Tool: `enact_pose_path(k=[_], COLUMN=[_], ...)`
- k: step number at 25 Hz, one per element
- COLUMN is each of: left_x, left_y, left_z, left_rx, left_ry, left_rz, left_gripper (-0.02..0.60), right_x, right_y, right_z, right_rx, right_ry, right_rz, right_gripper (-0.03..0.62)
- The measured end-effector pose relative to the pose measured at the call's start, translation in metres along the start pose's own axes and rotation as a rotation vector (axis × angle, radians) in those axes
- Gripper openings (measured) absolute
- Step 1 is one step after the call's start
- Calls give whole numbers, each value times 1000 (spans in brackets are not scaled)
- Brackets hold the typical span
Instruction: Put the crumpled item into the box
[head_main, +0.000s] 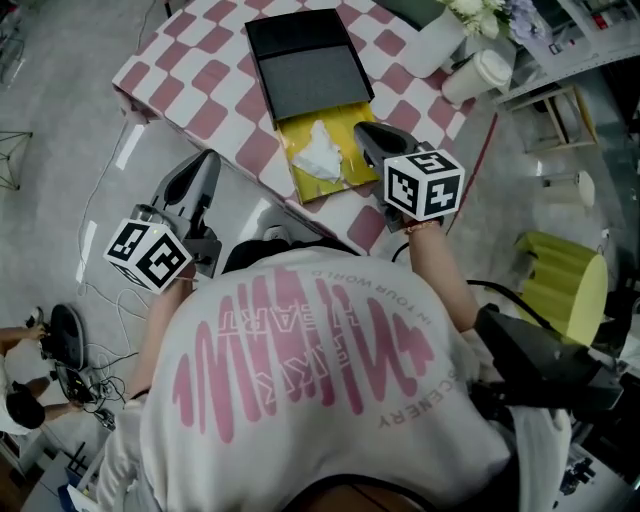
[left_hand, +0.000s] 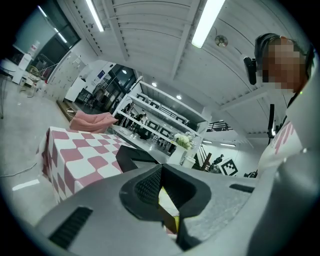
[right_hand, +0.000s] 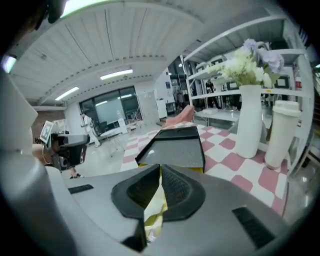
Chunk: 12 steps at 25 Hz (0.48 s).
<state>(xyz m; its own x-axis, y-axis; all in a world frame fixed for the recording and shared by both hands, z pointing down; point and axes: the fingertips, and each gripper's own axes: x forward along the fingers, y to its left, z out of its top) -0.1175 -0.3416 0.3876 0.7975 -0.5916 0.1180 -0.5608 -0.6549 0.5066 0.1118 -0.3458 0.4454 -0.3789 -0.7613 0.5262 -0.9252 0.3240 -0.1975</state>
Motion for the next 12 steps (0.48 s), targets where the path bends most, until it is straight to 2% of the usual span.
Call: enact_pose_path(k=[5,12], left_x=[-5,-13], left_y=[-38,-100], left_z=[-10,-40], left_rx=[-6,-19], left_ry=[-42,-87], left_rz=[33,44], left_gripper=[8,8], right_x=[-53,-132], right_y=[4,5], right_z=[32,41], right_rx=[22,-39], right_ry=[-202,-295], right_rz=[56,96], right_gripper=[8,6])
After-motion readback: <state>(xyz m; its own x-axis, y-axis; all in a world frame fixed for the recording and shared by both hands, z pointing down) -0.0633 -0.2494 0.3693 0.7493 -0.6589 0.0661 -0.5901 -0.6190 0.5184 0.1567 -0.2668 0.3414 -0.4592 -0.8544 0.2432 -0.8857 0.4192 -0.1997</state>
